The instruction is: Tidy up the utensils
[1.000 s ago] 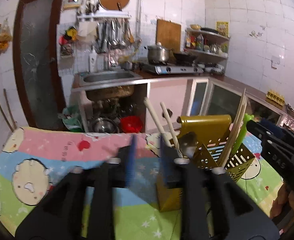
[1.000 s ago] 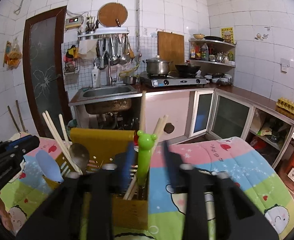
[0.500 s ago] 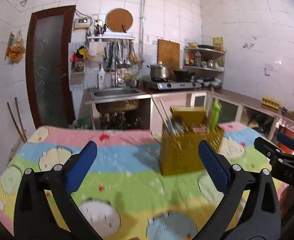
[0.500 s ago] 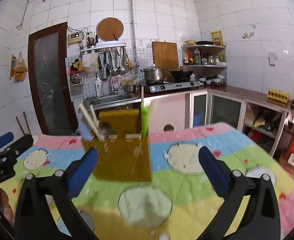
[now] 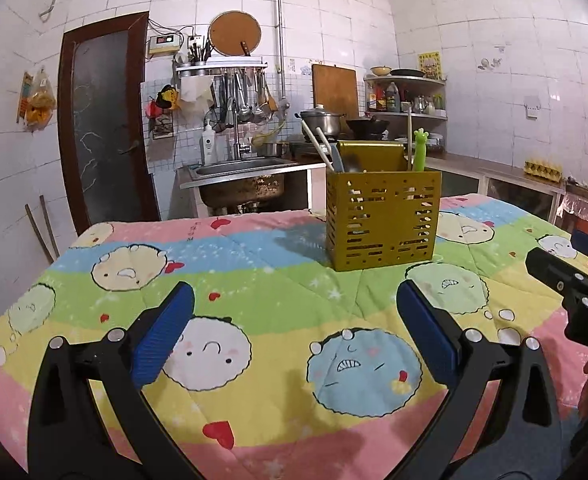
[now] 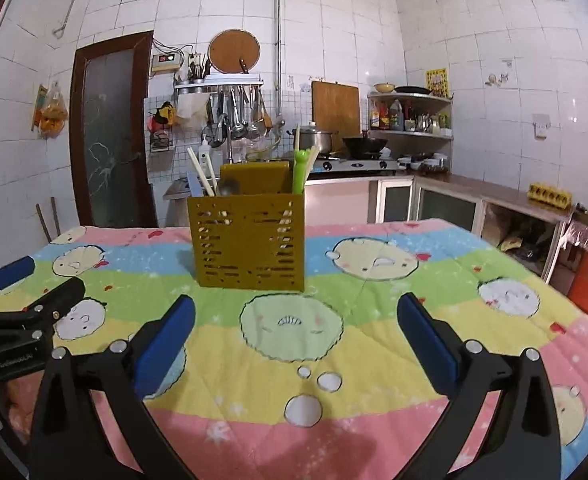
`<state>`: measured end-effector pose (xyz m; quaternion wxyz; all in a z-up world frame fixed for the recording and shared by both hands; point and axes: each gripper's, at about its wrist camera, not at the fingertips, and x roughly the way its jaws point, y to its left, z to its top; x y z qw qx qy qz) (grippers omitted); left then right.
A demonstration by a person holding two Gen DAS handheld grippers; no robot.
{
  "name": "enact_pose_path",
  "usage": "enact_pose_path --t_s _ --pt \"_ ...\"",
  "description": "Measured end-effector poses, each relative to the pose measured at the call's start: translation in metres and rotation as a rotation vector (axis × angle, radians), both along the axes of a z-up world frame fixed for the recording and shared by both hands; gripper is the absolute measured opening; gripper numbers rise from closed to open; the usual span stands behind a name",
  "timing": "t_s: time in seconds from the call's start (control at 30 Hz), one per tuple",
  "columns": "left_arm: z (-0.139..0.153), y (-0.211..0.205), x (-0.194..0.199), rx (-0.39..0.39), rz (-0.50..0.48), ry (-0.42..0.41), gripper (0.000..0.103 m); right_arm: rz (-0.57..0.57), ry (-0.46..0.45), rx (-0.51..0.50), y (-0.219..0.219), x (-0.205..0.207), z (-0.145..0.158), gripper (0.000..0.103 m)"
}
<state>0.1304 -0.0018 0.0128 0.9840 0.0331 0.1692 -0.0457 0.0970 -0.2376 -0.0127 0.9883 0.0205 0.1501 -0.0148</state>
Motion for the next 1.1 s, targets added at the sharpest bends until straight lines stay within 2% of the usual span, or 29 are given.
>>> enact_pose_path --t_s 0.33,1.1 --pt "-0.002 0.001 -0.006 -0.007 -0.010 -0.020 0.098 -0.010 -0.044 -0.011 0.002 -0.010 -0.002 0.099" --pt "-0.005 -0.003 -0.007 -0.012 -0.017 -0.022 0.098 -0.024 -0.052 -0.008 -0.002 -0.015 -0.003 0.099"
